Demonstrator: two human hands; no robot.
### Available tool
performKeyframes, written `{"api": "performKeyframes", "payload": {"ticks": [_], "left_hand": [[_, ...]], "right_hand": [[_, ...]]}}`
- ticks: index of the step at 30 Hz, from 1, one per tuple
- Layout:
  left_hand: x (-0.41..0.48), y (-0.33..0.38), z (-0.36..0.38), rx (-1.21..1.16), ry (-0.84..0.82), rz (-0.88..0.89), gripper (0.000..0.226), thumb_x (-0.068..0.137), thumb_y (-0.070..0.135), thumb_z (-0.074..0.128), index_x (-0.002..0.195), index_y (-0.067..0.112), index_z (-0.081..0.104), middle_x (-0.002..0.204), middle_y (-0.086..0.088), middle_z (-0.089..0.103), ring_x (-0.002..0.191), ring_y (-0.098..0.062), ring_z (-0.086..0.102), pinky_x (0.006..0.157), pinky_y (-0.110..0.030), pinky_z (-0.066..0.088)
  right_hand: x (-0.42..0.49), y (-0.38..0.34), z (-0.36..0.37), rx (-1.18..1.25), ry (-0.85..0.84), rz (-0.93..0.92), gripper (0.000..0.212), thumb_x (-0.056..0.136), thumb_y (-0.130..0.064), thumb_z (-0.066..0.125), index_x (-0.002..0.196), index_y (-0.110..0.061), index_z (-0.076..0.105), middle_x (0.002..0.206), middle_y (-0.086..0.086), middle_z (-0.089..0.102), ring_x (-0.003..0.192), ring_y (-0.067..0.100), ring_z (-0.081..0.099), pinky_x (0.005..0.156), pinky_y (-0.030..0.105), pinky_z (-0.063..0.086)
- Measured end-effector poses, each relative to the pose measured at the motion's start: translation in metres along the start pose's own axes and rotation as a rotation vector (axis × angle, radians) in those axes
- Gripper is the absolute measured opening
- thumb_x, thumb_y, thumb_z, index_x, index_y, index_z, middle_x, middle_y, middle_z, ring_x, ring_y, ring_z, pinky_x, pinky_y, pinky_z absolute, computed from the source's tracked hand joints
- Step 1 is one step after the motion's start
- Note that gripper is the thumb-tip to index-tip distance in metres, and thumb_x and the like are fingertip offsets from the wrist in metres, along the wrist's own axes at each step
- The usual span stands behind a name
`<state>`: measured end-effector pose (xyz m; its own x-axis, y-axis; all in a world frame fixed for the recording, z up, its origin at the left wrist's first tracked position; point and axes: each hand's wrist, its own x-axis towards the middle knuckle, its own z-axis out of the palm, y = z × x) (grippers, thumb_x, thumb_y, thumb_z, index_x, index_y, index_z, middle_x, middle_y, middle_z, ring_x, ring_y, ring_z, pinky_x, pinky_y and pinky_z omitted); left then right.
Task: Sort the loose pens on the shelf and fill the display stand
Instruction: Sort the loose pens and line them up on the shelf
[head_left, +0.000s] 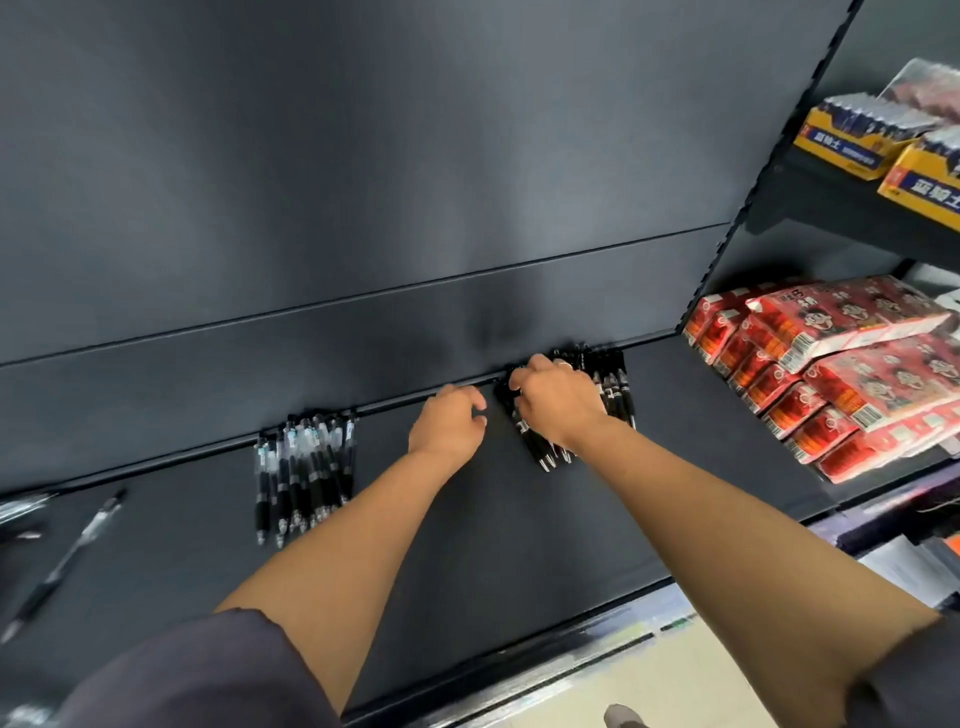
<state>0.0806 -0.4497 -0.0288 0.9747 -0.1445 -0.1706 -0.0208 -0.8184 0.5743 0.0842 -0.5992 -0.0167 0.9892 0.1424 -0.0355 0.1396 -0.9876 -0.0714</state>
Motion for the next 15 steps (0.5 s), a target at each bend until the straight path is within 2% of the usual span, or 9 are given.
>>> {"api": "performKeyframes", "payload": {"ticks": [4, 9, 15], "left_hand": [[-0.019, -0.031, -0.037, 0.162, 0.087, 0.082, 0.015, 0.092, 0.022, 0.051, 0.104, 0.018, 0.059, 0.111, -0.005, 0.055, 0.104, -0.025, 0.053, 0.087, -0.038, 0.046], [-0.064, -0.106, -0.089, 0.349, 0.174, 0.113, 0.017, 0.092, 0.030, 0.048, 0.097, 0.016, 0.057, 0.104, -0.005, 0.060, 0.099, -0.026, 0.056, 0.078, -0.035, 0.041], [-0.126, -0.224, -0.160, 0.382, 0.155, -0.029, 0.018, 0.093, 0.033, 0.046, 0.098, 0.020, 0.058, 0.107, -0.004, 0.064, 0.101, -0.027, 0.059, 0.079, -0.033, 0.040]], "right_hand": [[0.004, -0.047, -0.006, -0.048, 0.026, -0.087, 0.032, 0.095, -0.035, 0.046, 0.120, -0.020, 0.057, 0.120, 0.006, 0.053, 0.115, 0.032, 0.049, 0.087, 0.040, 0.042], [0.006, -0.146, -0.007, -0.048, 0.045, -0.221, 0.033, 0.096, -0.039, 0.044, 0.118, -0.020, 0.058, 0.116, 0.006, 0.057, 0.110, 0.032, 0.053, 0.084, 0.038, 0.044], [0.003, -0.288, 0.000, 0.029, -0.063, -0.383, 0.026, 0.096, -0.031, 0.044, 0.114, -0.019, 0.058, 0.114, 0.007, 0.056, 0.106, 0.032, 0.054, 0.073, 0.034, 0.041]]}}
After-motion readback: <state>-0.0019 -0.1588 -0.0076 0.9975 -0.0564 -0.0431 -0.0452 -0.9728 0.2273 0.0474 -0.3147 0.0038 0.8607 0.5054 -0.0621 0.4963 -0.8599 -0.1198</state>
